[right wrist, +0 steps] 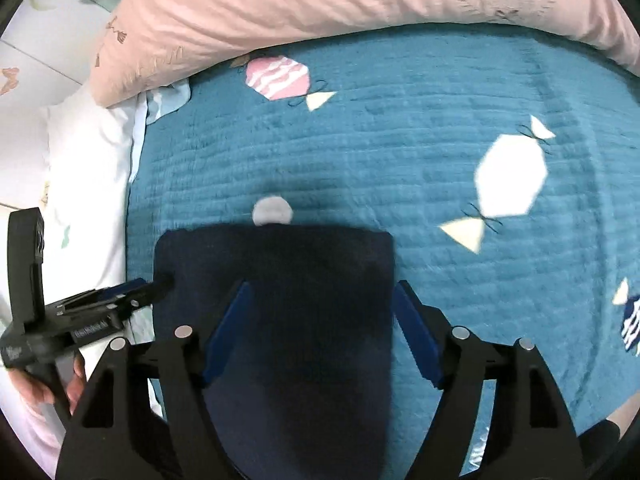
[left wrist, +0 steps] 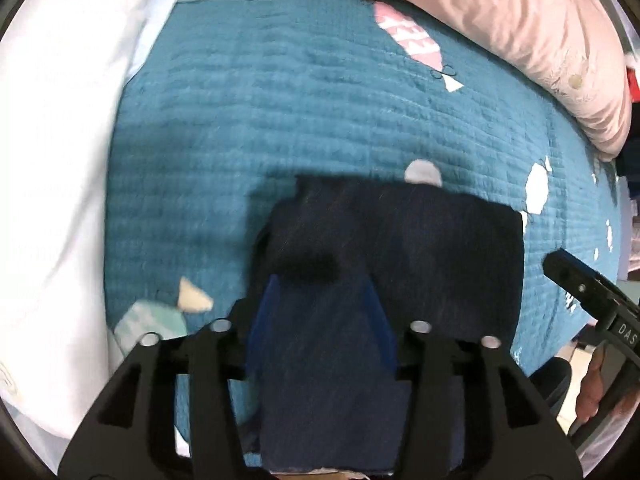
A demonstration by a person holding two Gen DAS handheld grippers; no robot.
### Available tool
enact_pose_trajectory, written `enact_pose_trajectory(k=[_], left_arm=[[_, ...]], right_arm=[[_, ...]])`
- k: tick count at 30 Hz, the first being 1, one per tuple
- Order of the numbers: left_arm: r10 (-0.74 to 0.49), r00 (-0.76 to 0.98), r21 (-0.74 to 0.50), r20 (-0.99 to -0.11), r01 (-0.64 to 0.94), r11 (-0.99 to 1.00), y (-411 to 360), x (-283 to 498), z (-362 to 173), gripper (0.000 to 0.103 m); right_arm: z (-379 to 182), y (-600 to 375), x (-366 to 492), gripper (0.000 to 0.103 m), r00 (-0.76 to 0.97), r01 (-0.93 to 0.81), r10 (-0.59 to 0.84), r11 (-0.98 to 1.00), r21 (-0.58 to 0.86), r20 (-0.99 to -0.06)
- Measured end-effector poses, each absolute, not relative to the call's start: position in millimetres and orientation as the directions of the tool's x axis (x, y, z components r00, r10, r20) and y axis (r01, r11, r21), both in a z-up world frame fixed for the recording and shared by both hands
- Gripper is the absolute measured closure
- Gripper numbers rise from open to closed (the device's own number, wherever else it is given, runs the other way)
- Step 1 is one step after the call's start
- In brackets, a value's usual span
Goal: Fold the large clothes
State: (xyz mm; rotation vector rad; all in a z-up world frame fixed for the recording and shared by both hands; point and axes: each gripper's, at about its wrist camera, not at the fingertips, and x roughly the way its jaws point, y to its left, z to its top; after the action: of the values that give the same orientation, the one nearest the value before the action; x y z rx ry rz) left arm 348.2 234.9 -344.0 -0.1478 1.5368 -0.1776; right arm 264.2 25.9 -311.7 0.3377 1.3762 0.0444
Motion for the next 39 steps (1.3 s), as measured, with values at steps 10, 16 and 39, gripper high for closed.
enact_pose_trajectory(k=[10, 16, 39], left_arm=[[-0.318, -0.086, -0.313, -0.944, -0.069, 0.947, 279.9, 295.3, -393.4, 0.041], [-0.433, -0.103, -0.424, -0.896, -0.098, 0.9, 288.3, 272.4, -410.5, 0.038], [-0.561, -0.146, -0.556, -0.815, -0.075, 0.828, 291.1, 254.5, -429.8, 0.035]], right_arm=[[-355.5, 23.4, 206.9, 0.023, 0.051, 0.186, 0.237, 0.952, 0.242, -0.97], [-376.8, 27.9, 184.9, 0.019, 0.02, 0.225, 0.299, 0.928, 0.296, -0.954], [-410.2, 28.3, 182.9, 0.01, 0.022, 0.288, 0.472, 0.841, 0.457, -0.882]])
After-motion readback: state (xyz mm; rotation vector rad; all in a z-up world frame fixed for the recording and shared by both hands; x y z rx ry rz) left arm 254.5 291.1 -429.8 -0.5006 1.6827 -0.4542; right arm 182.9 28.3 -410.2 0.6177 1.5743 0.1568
